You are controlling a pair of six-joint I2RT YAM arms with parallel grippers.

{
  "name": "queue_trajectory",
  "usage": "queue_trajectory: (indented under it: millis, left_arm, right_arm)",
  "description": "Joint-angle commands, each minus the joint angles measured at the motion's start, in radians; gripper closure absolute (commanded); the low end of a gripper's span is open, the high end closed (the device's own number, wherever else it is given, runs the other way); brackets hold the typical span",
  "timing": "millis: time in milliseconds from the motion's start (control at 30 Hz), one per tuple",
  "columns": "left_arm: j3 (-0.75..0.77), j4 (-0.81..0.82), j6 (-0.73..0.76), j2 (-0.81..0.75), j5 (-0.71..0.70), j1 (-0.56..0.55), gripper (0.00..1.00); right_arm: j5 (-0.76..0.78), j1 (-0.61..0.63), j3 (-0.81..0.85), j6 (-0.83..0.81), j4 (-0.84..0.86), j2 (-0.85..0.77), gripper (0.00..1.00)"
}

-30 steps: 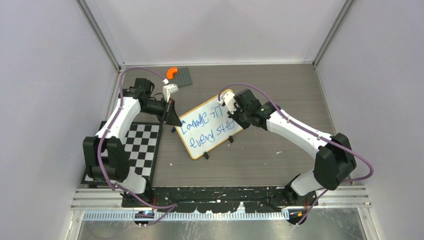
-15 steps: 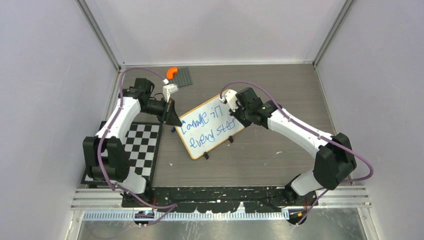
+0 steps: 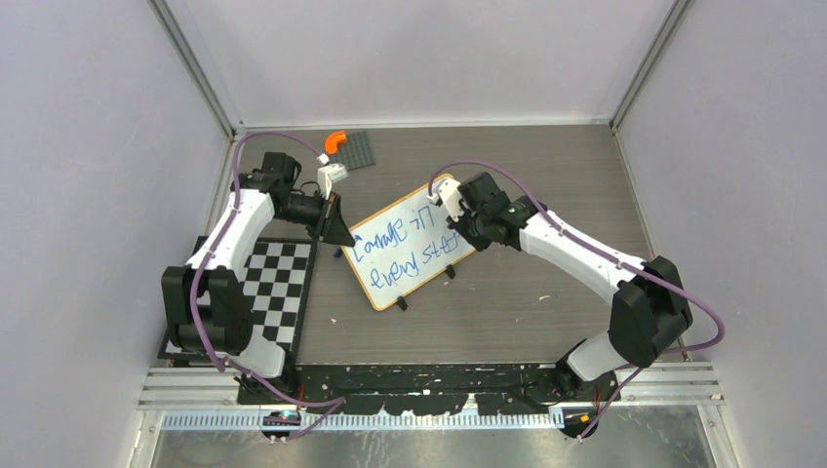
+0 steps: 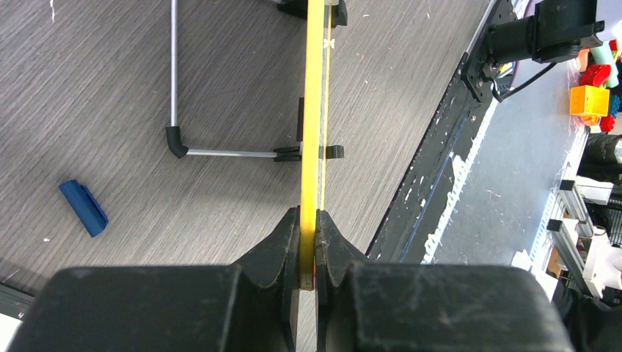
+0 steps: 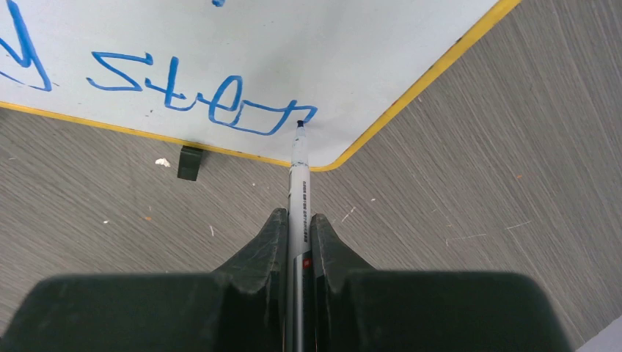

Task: Write a sentence on the whiteboard

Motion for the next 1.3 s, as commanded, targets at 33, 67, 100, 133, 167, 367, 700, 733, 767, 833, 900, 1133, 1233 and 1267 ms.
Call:
queue_trajectory:
  millis: [33, 67, 100, 133, 167, 367, 700, 733, 767, 833, 900, 1133, 1233, 1267]
  left_arm:
    - [-0.008, 0.018, 0.034, -0.024, -0.028, -0.004, 1.00]
    - [-0.008, 0.018, 0.034, -0.026, -0.028, -0.004, 1.00]
    - [-0.008, 0.018, 0.034, -0.026, -0.028, -0.004, 1.00]
    - [-0.010, 0.018, 0.034, -0.025, -0.028, -0.004, 1.00]
    - [-0.010, 0.017, 0.034, -0.024, -0.027, -0.004, 1.00]
    - [-0.007, 0.016, 0.034, -0.024, -0.024, -0.005, 1.00]
    - [-0.009, 0.015, 0.034, -0.030, -0.021, -0.005, 1.00]
    - [-0.009, 0.015, 0.035, -0.030, -0.022, -0.004, 1.00]
    - [-0.009, 0.016, 0.034, -0.030, -0.024, -0.004, 1.00]
    - [-0.007, 0.016, 0.034, -0.029, -0.023, -0.004, 1.00]
    - [-0.008, 0.015, 0.034, -0.029, -0.025, -0.004, 1.00]
    - [-0.013, 0.015, 0.040, -0.030, -0.032, -0.004, 1.00]
    - [-0.010, 0.018, 0.035, -0.029, -0.028, -0.004, 1.00]
    - [-0.009, 0.020, 0.032, -0.029, -0.028, -0.004, 1.00]
  right_arm:
    - [-0.045, 0.025, 0.027, 0.025, 0.024, 0.002, 1.00]
    - [-0.049, 0.027, 0.028, 0.025, 0.022, 0.000, 1.00]
    - [-0.050, 0.027, 0.030, 0.027, 0.021, -0.002, 1.00]
    - [-0.050, 0.027, 0.033, 0.028, 0.018, -0.005, 1.00]
    - [-0.047, 0.027, 0.033, 0.026, 0.016, -0.008, 1.00]
    - [-0.011, 0.024, 0.013, 0.015, 0.007, -0.047, 1.00]
    - [0.013, -0.017, -0.019, -0.014, -0.001, -0.057, 1.00]
    - [0.017, -0.019, -0.019, -0.014, 0.005, -0.051, 1.00]
    - [0.017, -0.018, -0.019, -0.014, 0.012, -0.045, 1.00]
    - [0.019, -0.019, -0.016, -0.015, 0.028, -0.028, 1.00]
    - [0.019, -0.020, -0.011, -0.016, 0.037, -0.006, 1.00]
    - [0.020, -0.020, -0.006, -0.018, 0.049, 0.013, 1.00]
    - [0.020, -0.020, 0.004, -0.017, 0.033, -0.009, 1.00]
    - [0.015, -0.020, 0.014, -0.014, 0.020, -0.019, 1.00]
